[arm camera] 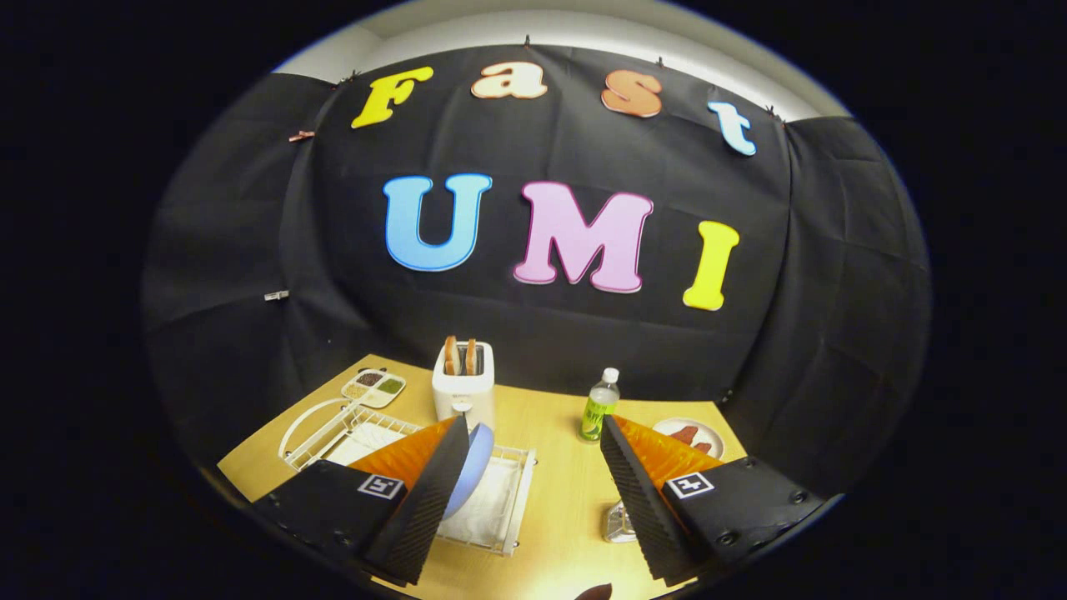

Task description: Take the plate from the dish rack, then take the spoon from the basket and place it into the plate.

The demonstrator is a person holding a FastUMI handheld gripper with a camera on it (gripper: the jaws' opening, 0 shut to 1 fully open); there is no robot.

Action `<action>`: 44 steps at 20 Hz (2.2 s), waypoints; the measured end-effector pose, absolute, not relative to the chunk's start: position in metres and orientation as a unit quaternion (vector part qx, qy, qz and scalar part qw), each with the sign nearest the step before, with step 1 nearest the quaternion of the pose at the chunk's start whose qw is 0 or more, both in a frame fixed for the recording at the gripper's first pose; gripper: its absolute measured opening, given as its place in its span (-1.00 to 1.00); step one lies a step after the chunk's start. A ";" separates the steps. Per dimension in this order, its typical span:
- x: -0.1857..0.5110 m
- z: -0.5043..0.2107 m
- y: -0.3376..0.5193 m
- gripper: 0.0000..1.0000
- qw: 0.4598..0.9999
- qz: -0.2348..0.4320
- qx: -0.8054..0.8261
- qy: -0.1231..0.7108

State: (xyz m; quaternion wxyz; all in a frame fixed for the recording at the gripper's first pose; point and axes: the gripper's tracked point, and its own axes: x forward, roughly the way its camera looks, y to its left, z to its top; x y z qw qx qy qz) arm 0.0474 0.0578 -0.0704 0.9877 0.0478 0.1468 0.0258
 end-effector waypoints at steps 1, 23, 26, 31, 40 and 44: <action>0.053 -0.078 0.064 0.96 0.985 0.025 0.053 0.165; 0.118 -0.261 0.144 -0.32 0.884 -0.067 0.127 0.446; 0.122 -0.254 0.144 -0.35 0.889 -0.070 0.089 0.444; 0.126 -0.234 0.139 -0.38 0.899 -0.073 0.067 0.426; 0.107 -0.194 0.107 -0.38 0.902 -0.050 0.178 0.390; 0.077 -0.184 0.099 -0.38 0.901 -0.013 0.197 0.386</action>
